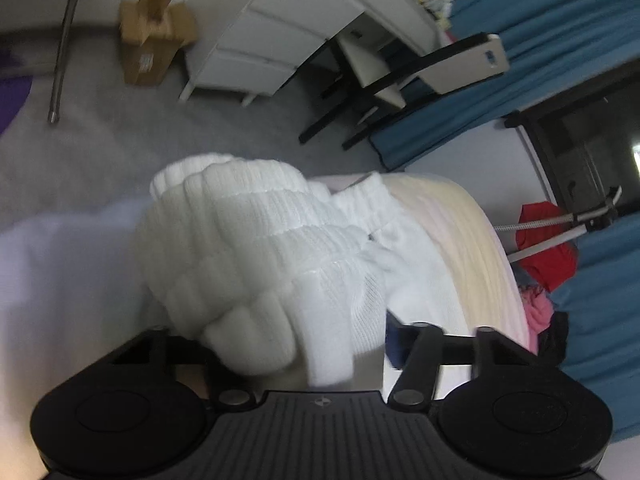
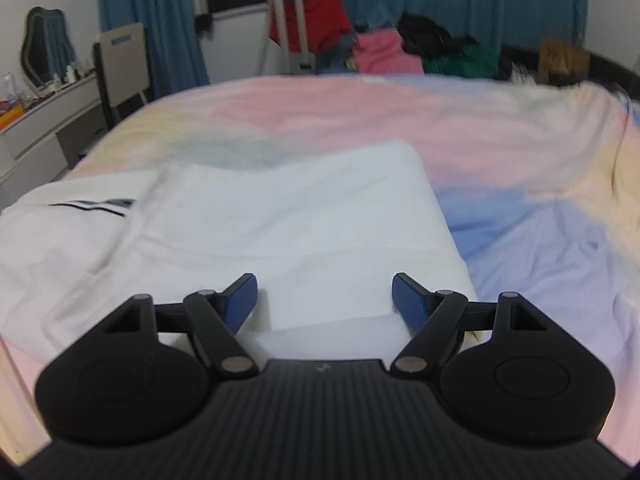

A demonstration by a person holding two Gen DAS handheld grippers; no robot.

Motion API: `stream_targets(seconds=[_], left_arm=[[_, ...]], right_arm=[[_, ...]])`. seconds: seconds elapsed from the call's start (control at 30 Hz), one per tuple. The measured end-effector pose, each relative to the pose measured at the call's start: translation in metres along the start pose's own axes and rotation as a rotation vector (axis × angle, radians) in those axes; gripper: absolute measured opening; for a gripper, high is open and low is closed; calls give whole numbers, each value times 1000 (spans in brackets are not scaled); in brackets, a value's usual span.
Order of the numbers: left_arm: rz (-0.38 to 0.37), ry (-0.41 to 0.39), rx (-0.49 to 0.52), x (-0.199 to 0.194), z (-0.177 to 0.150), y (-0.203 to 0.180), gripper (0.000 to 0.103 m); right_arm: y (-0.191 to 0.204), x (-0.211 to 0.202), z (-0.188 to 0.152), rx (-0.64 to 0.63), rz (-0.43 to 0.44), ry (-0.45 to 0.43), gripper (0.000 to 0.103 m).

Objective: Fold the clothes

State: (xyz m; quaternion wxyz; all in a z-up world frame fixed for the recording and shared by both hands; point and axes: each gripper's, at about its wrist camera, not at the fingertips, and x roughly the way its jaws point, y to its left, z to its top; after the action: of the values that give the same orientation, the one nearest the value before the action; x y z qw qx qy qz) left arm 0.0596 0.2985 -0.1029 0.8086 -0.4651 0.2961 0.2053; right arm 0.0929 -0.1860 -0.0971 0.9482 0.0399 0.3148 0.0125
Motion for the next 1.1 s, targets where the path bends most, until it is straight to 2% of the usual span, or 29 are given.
stream_targets(seconds=[0.1,0.17,0.3,0.47,0.6,0.73,0.8,0.9,1.03,1.1], left_arm=[[20,-69,114,-11,-9,-22,31],[36,-132,218,-24,-18,-43,27],[43,-331,506,-60,-51,-100,26],[-51,-579,761,-114,-122,-183,24],[-161,-679,893,-140,-199,-252,21],[-255,-706,1005,-138,-283,-309,19],[-283,-714,1070,-126,-327,-330,19],[-306,-693,1181,-96,-397,-348,19],[-306,-539,1389,-35,-478,-344,19],[-279,-441,1497,-9,-506,-337,20]], right_arm=[[8,2,-3,-47,45,9,76],[11,17,-9,-57,70,100,77],[9,18,-6,-47,69,102,76],[-5,6,-1,32,86,78,76],[-23,-7,7,108,75,28,76],[-58,-17,16,223,23,-30,76],[-79,-20,20,294,-9,-62,76],[-126,-21,21,466,-56,-94,76],[-176,-23,16,659,-93,-119,78],[-184,-20,13,687,-100,-117,78]])
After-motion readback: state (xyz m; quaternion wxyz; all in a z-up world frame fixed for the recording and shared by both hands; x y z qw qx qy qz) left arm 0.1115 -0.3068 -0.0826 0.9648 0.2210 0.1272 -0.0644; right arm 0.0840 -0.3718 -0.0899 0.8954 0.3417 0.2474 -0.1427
